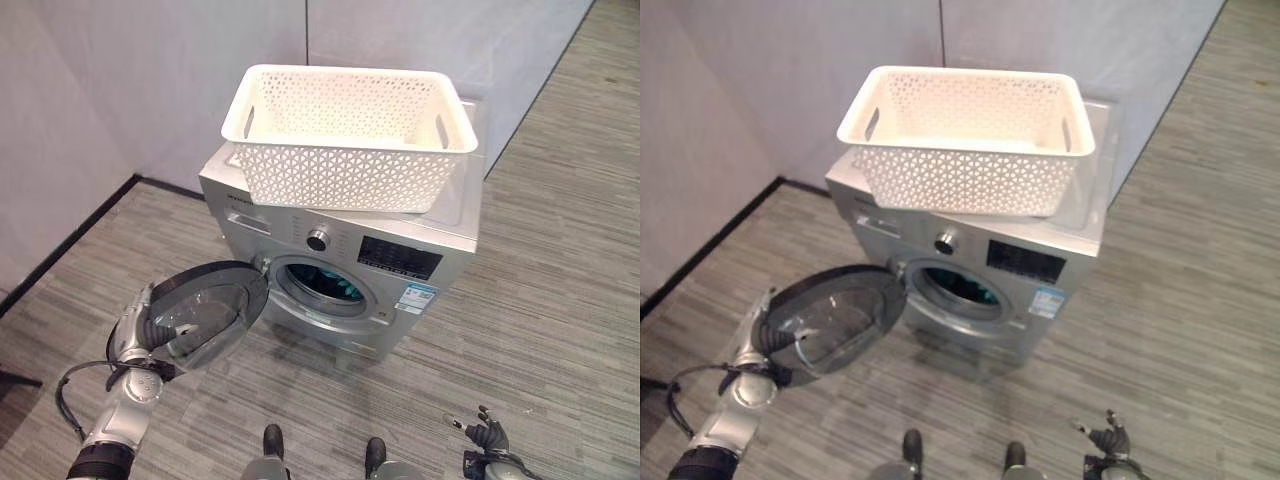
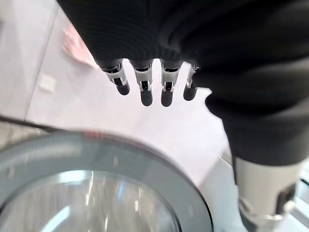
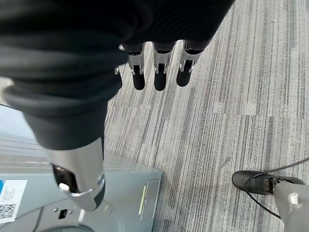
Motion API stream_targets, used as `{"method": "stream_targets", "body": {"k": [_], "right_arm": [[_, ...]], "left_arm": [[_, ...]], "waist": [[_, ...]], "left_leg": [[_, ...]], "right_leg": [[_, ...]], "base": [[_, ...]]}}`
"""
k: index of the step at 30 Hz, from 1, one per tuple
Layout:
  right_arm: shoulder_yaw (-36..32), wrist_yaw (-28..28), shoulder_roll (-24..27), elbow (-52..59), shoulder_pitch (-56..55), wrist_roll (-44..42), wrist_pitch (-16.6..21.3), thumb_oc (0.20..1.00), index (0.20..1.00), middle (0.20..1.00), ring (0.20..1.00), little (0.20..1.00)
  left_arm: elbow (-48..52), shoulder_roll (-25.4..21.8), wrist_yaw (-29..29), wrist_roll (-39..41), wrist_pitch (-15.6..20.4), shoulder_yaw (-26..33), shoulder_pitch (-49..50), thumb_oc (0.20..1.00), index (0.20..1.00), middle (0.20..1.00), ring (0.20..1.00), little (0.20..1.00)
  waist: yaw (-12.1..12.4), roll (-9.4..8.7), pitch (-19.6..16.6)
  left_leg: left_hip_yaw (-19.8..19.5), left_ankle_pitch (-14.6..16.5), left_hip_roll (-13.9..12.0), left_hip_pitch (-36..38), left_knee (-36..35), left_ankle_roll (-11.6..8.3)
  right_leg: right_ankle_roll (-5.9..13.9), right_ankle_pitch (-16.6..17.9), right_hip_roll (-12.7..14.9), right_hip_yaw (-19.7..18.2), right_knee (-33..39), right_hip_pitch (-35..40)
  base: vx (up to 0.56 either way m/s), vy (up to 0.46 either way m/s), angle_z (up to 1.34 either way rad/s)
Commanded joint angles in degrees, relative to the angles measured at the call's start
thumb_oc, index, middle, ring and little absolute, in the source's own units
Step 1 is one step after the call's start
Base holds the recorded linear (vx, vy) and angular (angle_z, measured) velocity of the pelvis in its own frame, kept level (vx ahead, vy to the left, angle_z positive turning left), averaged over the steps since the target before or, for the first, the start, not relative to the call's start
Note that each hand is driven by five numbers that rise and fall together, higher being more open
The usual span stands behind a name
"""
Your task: Grab the laundry basket,head to the washer,open it,put in the laundry and shut it.
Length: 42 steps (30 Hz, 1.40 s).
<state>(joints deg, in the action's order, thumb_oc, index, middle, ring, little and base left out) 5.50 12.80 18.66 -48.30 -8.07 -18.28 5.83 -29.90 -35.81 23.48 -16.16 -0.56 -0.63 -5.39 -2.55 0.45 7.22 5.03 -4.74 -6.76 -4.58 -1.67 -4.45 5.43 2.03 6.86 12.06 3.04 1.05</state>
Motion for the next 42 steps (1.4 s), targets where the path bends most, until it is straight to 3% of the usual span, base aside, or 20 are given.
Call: {"method": "stream_targets", "body": {"k": [1,3,4,6,9,14,20,25,36,40,42], "right_arm": [[-1.54,-2.06,2.26,4.16,0.41,1.46,-0.19,1.000,1.000,1.000,1.000,1.000],[-1.71,-2.66,2.44,4.64,0.14,1.72,-0.55,1.000,1.000,1.000,1.000,1.000],[-1.34,-4.44,3.30,7.00,-0.63,2.52,-1.49,1.000,1.000,1.000,1.000,1.000],[-1.45,-4.44,3.23,7.01,-0.60,2.53,-1.50,1.000,1.000,1.000,1.000,1.000],[1.61,-5.66,3.76,5.90,1.00,2.58,-1.26,1.000,1.000,1.000,1.000,1.000],[5.22,-6.86,3.18,3.39,3.89,1.03,-1.45,1.000,1.000,1.000,1.000,1.000],[8.18,-7.46,2.81,3.35,5.34,-0.94,-0.72,1.000,1.000,1.000,1.000,1.000],[9.04,-7.38,2.91,4.23,5.64,-1.41,-0.49,1.000,1.000,1.000,1.000,1.000],[8.61,-8.27,4.14,8.92,3.68,-1.33,-0.45,1.000,1.000,1.000,1.000,1.000],[7.24,-7.97,5.15,11.32,2.97,-0.72,-0.38,1.000,1.000,1.000,1.000,1.000],[6.16,-7.32,5.49,12.21,3.10,-0.53,-0.12,1.000,1.000,1.000,1.000,1.000]], "left_arm": [[-3.29,-5.09,1.10,3.16,-0.57,4.34,-4.80,1.000,1.000,1.000,1.000,1.000],[-5.99,-6.71,-0.12,5.35,-0.50,4.67,-6.02,1.000,1.000,1.000,1.000,1.000],[-15.10,-13.20,-3.49,9.28,-1.07,3.13,-11.60,1.000,1.000,1.000,1.000,1.000],[-15.28,-13.25,-3.47,9.33,-0.99,2.92,-11.89,1.000,1.000,1.000,1.000,1.000],[-30.35,-18.76,-8.81,13.71,-1.15,-5.91,-27.29,1.000,1.000,1.000,1.000,1.000],[-41.06,-20.85,-15.15,14.32,-2.28,-14.96,-39.41,1.000,1.000,1.000,1.000,1.000],[-44.95,-21.36,-16.16,12.53,-2.92,-20.20,-46.30,1.000,1.000,1.000,1.000,1.000],[-47.49,-21.54,-17.68,12.52,-4.07,-19.37,-46.03,1.000,1.000,1.000,1.000,1.000],[-52.78,-27.43,-18.19,5.28,-6.54,-16.97,-41.04,1.000,1.000,1.000,1.000,1.000],[-52.86,-25.99,-19.41,6.09,-6.08,-13.63,-35.63,1.000,1.000,1.000,1.000,1.000],[-51.94,-22.57,-19.90,7.62,-5.34,-11.79,-32.18,1.000,1.000,1.000,1.000,1.000]], "waist": [[-1.30,-0.15,0.47],[-1.52,0.03,0.23],[-2.47,0.15,0.58],[-2.37,0.17,0.48],[-3.53,-0.74,2.50],[-3.82,-1.91,4.84],[-4.07,-3.11,6.30],[-3.92,-3.88,7.06],[-4.12,-6.25,7.66],[-4.43,-6.91,7.98],[-4.66,-7.20,8.25]], "left_leg": [[-2.79,-1.14,-1.11,-3.16,0.93,0.35],[-2.43,-1.35,-1.16,-2.49,-0.06,0.23],[-0.87,-1.44,-1.36,-1.21,-1.73,0.05],[-0.89,-1.61,-1.39,-1.48,-1.74,0.08],[0.44,-1.55,-1.47,-2.85,-2.25,0.30],[1.43,-1.42,-1.44,-5.47,-1.92,0.66],[1.67,-1.17,-1.25,-8.38,-0.43,0.96],[2.00,-0.91,-1.26,-10.24,0.75,1.17],[2.40,0.67,-2.25,-10.21,1.33,0.70],[2.48,0.74,-2.65,-10.64,1.73,0.65],[2.36,0.77,-2.79,-10.91,1.89,0.63]], "right_leg": [[-3.13,-9.77,-3.25,0.64,-6.99,-1.59],[-2.92,-9.44,-3.28,0.41,-6.76,-1.65],[-2.38,-8.89,-3.26,-0.46,-6.74,-2.03],[-2.38,-8.65,-3.30,-0.44,-6.60,-2.23],[-1.71,-7.24,-3.44,-1.39,-6.56,-4.96],[-1.22,-6.01,-2.97,-1.97,-6.46,-7.97],[-1.20,-5.22,-2.68,-2.32,-6.72,-10.55],[-1.23,-4.89,-2.56,-2.18,-6.79,-11.97],[-0.95,-5.40,-3.24,-3.38,-6.70,-12.80],[-0.99,-5.26,-3.56,-3.55,-6.72,-13.24],[-1.12,-5.21,-3.85,-3.67,-6.63,-13.50]], "base": [[0.13,0.102,-0.13],[0.09,0.079,-0.23],[0.06,0.069,-0.21],[0.03,0.049,-0.13],[-0.03,0.034,-0.14],[-0.07,0.024,-0.19],[-0.05,0.008,-0.04],[-0.01,-0.001,0.00],[0.03,-0.015,-0.06],[0.01,-0.015,-0.09],[0.00,0.000,0.00]]}}
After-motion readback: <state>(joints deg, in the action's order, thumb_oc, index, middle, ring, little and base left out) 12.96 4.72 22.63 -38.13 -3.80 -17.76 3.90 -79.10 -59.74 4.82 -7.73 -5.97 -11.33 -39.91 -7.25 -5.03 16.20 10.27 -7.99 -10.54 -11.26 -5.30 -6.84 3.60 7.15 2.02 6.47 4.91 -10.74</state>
